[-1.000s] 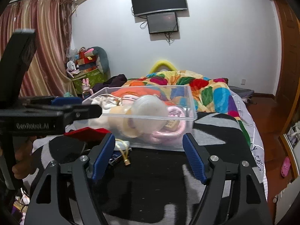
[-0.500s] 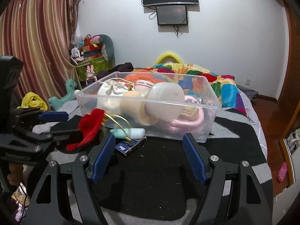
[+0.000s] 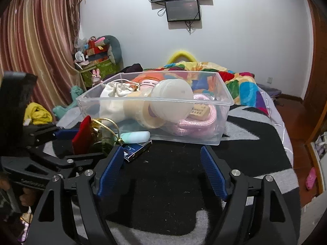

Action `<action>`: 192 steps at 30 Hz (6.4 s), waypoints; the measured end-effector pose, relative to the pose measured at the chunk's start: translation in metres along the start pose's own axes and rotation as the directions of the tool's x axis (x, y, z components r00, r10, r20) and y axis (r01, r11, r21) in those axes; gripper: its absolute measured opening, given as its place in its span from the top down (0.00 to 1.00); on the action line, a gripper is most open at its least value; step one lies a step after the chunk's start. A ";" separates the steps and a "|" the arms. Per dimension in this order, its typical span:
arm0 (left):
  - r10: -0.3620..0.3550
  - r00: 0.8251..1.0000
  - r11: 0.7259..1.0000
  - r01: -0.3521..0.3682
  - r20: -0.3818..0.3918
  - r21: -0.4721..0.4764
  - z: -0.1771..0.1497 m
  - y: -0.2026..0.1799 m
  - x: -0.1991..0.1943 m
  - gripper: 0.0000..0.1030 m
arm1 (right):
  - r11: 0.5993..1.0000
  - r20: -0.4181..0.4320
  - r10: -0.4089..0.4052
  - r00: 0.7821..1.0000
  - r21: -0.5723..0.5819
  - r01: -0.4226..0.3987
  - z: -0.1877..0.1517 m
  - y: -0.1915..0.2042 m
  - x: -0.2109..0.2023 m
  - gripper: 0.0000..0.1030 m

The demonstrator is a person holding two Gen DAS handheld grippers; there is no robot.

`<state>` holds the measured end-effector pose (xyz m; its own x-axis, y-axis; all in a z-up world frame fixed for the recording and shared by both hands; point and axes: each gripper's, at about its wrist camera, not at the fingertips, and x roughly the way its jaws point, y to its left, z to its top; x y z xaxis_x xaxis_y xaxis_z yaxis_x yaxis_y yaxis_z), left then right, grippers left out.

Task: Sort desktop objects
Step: 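Open both tools and withdraw from the clear box, then grasp the red velvet pouch with the left tool while the right tool grasps the green bottle, then carry the red pouch and green bottle over the clear box with both tools, then drop the red pouch and green bottle into the clear box with both tools, then grasp the blue Max eraser box with the right tool while the left tool grasps the mint tube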

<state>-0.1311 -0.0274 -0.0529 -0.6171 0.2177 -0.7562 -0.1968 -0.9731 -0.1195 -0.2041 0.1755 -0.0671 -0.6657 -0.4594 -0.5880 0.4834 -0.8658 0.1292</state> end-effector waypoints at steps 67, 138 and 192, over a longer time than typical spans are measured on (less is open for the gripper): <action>0.067 0.971 0.989 -0.034 0.230 -0.143 -0.041 0.017 -0.086 0.73 | 0.978 0.026 0.207 0.978 0.003 -0.207 0.016 0.058 -0.010 0.63; 0.229 0.943 0.973 -0.221 0.242 -0.062 0.067 0.012 0.004 0.34 | 0.989 0.123 0.027 0.992 0.139 -0.044 0.061 -0.035 0.009 0.54; 0.171 0.971 0.979 -0.148 0.168 -0.144 -0.008 0.031 -0.014 0.09 | 0.997 -0.223 0.061 0.973 -0.030 -0.070 0.005 0.038 0.064 0.59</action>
<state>-0.1226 -0.0615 -0.0518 -0.7610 0.0573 -0.6462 0.0080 -0.9952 -0.0976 -0.2312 0.1117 -0.0956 -0.4910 -0.4556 -0.7425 0.5453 -0.8254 0.1459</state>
